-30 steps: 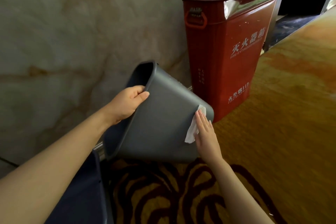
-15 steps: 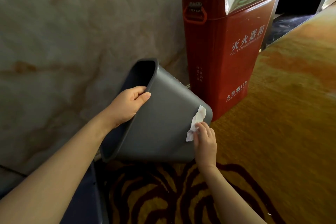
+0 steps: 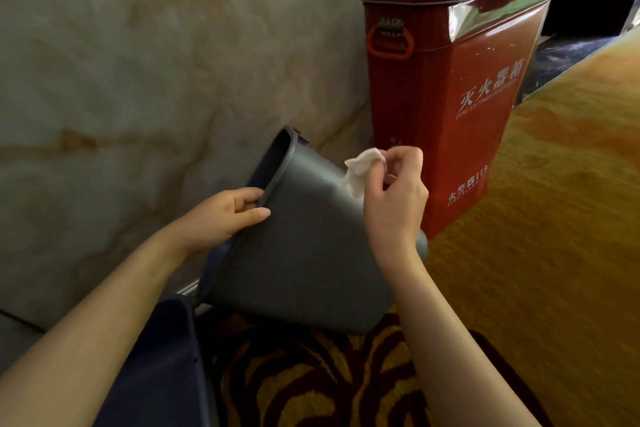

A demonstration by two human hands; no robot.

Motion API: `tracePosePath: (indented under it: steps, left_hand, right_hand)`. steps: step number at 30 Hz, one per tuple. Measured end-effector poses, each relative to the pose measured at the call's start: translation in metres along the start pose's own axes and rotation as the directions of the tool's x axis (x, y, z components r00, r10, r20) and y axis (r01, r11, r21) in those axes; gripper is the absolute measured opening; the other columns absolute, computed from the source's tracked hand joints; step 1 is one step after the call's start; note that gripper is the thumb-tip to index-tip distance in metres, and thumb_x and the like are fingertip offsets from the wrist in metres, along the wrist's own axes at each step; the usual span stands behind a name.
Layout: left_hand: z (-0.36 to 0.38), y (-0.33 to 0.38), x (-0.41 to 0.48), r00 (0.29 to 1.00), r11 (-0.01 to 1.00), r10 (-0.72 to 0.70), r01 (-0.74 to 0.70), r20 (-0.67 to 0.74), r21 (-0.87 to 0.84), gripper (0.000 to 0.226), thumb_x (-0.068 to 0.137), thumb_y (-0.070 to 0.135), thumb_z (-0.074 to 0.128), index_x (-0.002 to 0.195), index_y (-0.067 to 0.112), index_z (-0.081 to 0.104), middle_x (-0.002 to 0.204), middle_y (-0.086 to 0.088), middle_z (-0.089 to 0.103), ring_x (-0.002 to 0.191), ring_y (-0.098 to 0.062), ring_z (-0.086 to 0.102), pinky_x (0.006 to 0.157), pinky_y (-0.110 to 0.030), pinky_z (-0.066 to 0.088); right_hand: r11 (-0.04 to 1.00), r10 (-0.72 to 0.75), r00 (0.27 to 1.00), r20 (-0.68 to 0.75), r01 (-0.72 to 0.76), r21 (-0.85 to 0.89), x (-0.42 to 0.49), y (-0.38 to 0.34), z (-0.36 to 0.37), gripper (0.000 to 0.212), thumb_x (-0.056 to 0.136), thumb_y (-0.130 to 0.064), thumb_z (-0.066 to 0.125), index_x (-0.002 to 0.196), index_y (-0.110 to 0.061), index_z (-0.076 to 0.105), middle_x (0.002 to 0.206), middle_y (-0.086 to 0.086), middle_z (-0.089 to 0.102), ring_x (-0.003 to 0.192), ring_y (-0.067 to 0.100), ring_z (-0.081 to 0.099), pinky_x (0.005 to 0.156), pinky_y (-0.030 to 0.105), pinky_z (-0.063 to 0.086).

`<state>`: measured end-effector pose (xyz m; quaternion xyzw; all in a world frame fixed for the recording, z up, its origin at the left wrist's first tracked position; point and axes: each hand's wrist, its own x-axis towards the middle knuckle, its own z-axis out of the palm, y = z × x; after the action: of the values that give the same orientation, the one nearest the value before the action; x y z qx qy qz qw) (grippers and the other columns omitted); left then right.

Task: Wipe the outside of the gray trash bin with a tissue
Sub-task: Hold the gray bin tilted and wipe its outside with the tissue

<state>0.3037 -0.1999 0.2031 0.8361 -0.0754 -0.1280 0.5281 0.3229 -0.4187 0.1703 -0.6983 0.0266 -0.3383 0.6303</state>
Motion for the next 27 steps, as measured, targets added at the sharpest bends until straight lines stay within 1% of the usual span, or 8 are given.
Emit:
tracePosePath:
  steps: [6,9,11,14,19,22,25,27]
  left_hand:
    - [0.005,0.005,0.004,0.995,1.0,0.005,-0.004,0.099,-0.007,0.028,0.077,0.032,0.06,0.104,0.026,0.067,0.108,-0.001,0.073,0.098,-0.016,0.069,0.076,-0.019,0.053]
    - [0.004,0.005,0.006,0.995,1.0,0.011,-0.01,0.104,-0.008,0.027,0.077,0.031,0.06,0.102,0.026,0.068,0.106,0.001,0.073,0.097,-0.015,0.069,0.075,-0.018,0.053]
    - [0.003,0.003,0.005,0.995,1.0,0.015,-0.014,0.103,-0.017,0.024,0.077,0.029,0.06,0.099,0.029,0.068,0.104,0.007,0.074,0.096,-0.011,0.069,0.073,-0.014,0.052]
    - [-0.001,0.0,0.004,0.995,0.999,0.012,-0.009,0.099,-0.032,0.027,0.076,0.026,0.06,0.102,0.026,0.067,0.104,0.007,0.074,0.098,-0.01,0.068,0.075,-0.014,0.052]
    - [-0.008,-0.006,-0.001,0.994,1.0,-0.016,0.017,0.107,-0.015,0.031,0.076,0.028,0.061,0.106,0.026,0.067,0.11,0.003,0.072,0.102,-0.014,0.067,0.077,-0.017,0.052]
    - [-0.01,-0.008,-0.004,0.996,1.0,-0.026,0.028,0.09,-0.015,0.03,0.076,0.029,0.06,0.105,0.025,0.067,0.109,0.001,0.073,0.101,-0.015,0.067,0.076,-0.017,0.052]
    - [-0.013,-0.01,-0.005,0.994,0.999,-0.04,0.043,0.099,-0.027,0.031,0.078,0.026,0.06,0.107,0.021,0.067,0.11,-0.003,0.072,0.102,-0.017,0.067,0.078,-0.019,0.052]
    - [-0.014,-0.01,-0.006,0.993,0.998,-0.04,0.044,0.111,-0.034,0.029,0.079,0.023,0.059,0.107,0.019,0.067,0.109,-0.004,0.072,0.102,-0.018,0.067,0.079,-0.019,0.052]
  right_hand:
    - [0.951,-0.253,0.948,0.19,0.28,-0.131,-0.017,-0.016,0.025,0.009,0.09,-0.008,0.053,0.099,-0.008,0.055,0.092,0.009,0.066,0.084,0.019,0.059,0.064,0.018,0.038]
    - [0.905,-0.316,0.913,0.258,0.371,-0.206,-0.027,-0.006,0.029,0.021,0.088,-0.002,0.056,0.108,-0.003,0.06,0.105,0.015,0.067,0.102,0.025,0.059,0.076,0.031,0.052]
    - [0.886,-0.329,0.912,0.246,0.388,-0.252,-0.033,0.004,0.028,0.027,0.086,-0.001,0.058,0.113,-0.004,0.061,0.119,0.016,0.064,0.109,0.027,0.056,0.088,0.034,0.048]
    - [0.882,-0.299,0.943,0.146,0.331,-0.336,-0.028,0.019,0.024,0.023,0.085,-0.006,0.061,0.107,-0.007,0.066,0.114,0.015,0.065,0.096,0.029,0.054,0.083,0.04,0.046]
    - [0.971,0.004,0.992,0.123,0.026,-0.236,0.001,0.032,0.015,0.018,0.086,-0.001,0.053,0.1,-0.004,0.064,0.096,0.012,0.061,0.09,0.027,0.056,0.071,0.024,0.038]
    - [0.975,-0.03,0.973,0.229,0.079,-0.209,-0.002,0.029,0.014,0.015,0.089,-0.004,0.052,0.094,-0.004,0.067,0.094,0.011,0.064,0.091,0.027,0.055,0.073,0.025,0.037]
    - [0.968,-0.114,0.944,0.31,0.176,-0.179,-0.014,0.015,0.014,0.021,0.092,-0.006,0.05,0.107,-0.004,0.066,0.103,0.011,0.062,0.097,0.025,0.05,0.076,0.007,0.027]
    - [0.962,-0.185,0.918,0.35,0.241,-0.125,-0.022,0.0,0.018,0.024,0.091,-0.003,0.05,0.111,-0.003,0.063,0.106,0.012,0.06,0.099,0.024,0.05,0.082,0.006,0.028]
